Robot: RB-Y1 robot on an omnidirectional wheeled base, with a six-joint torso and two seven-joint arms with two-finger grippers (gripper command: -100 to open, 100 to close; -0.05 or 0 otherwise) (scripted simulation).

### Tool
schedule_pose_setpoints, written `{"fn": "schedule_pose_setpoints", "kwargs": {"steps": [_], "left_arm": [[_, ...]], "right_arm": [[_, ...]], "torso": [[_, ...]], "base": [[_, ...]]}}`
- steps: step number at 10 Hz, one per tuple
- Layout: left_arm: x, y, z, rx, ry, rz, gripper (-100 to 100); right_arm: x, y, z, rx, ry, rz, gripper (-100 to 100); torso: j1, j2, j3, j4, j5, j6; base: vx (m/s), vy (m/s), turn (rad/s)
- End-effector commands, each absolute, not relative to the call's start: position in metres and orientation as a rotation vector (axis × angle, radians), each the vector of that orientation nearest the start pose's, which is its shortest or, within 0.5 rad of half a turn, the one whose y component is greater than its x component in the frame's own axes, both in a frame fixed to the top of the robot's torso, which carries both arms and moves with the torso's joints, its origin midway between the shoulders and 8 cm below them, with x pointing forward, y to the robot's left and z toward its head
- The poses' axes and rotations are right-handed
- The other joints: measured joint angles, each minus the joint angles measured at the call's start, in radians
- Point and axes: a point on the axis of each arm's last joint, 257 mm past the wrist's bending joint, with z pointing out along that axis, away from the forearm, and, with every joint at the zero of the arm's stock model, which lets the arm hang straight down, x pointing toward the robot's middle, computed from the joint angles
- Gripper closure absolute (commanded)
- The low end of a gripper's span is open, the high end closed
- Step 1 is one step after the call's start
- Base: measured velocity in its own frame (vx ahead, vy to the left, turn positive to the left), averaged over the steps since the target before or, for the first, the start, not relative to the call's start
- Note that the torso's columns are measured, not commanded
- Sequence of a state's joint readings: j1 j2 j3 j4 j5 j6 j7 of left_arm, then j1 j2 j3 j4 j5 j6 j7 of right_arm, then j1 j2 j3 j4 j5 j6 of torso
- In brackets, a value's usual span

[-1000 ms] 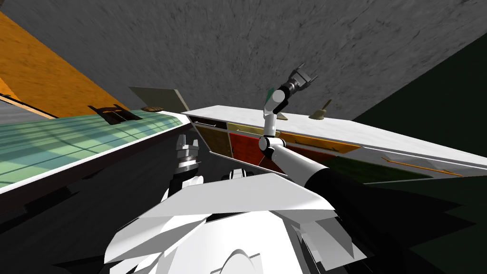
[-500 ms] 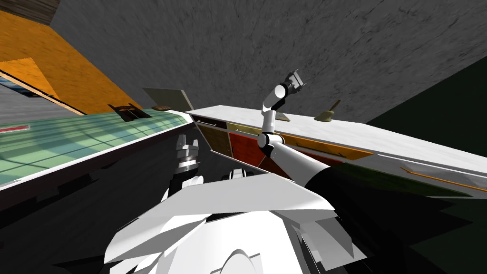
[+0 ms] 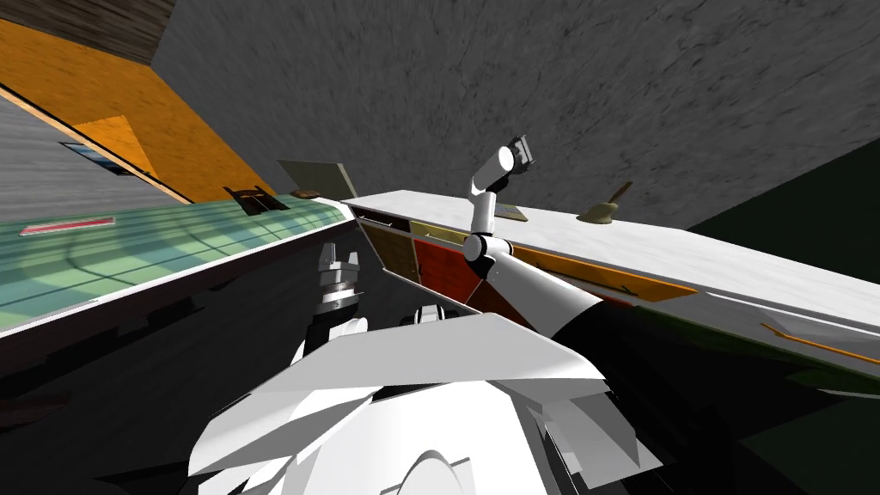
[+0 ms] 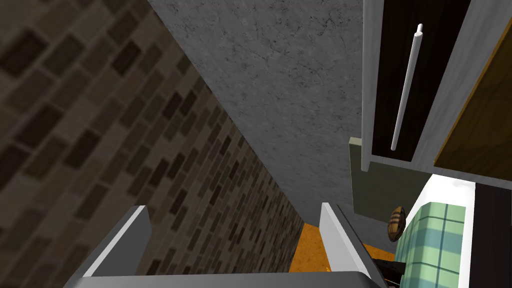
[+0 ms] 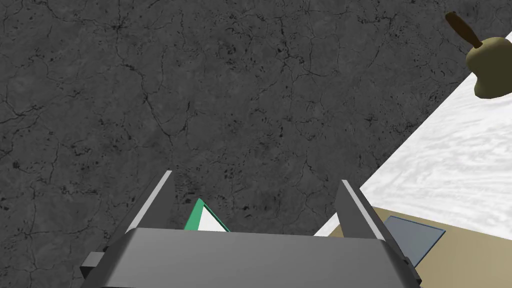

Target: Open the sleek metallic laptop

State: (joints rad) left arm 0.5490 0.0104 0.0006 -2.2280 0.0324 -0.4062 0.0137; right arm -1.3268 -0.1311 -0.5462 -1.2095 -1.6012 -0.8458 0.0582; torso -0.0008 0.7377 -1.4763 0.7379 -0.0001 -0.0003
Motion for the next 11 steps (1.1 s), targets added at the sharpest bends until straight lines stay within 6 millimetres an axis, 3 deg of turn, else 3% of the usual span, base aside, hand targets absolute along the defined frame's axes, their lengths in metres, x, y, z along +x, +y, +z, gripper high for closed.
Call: {"fn": "schedule_pose_setpoints", "kwargs": {"steps": [1, 7, 11], "left_arm": [[0.361, 0.294, -0.035, -0.833, 0.723, -1.268, 0], [0.361, 0.294, -0.035, -0.833, 0.723, -1.268, 0], [0.361, 0.294, -0.035, -0.833, 0.723, -1.268, 0]], "right_arm": [[0.598, -0.428, 0.273, -1.188, 1.592, -2.551, -100], [0.640, -0.402, 0.248, -1.263, 1.637, -2.227, -100], [0.644, -0.399, 0.250, -1.269, 1.641, -2.174, -100]], "torso": [[0.000, 0.000, 0.000, 0.000, 0.000, 0.001], [0.000, 0.000, 0.000, 0.000, 0.000, 0.000], [0.002, 0.000, 0.000, 0.000, 0.000, 0.001]], "base": [[-0.001, -0.084, 0.137], [-0.009, -0.096, 0.133], [0.015, -0.065, 0.047]]}}
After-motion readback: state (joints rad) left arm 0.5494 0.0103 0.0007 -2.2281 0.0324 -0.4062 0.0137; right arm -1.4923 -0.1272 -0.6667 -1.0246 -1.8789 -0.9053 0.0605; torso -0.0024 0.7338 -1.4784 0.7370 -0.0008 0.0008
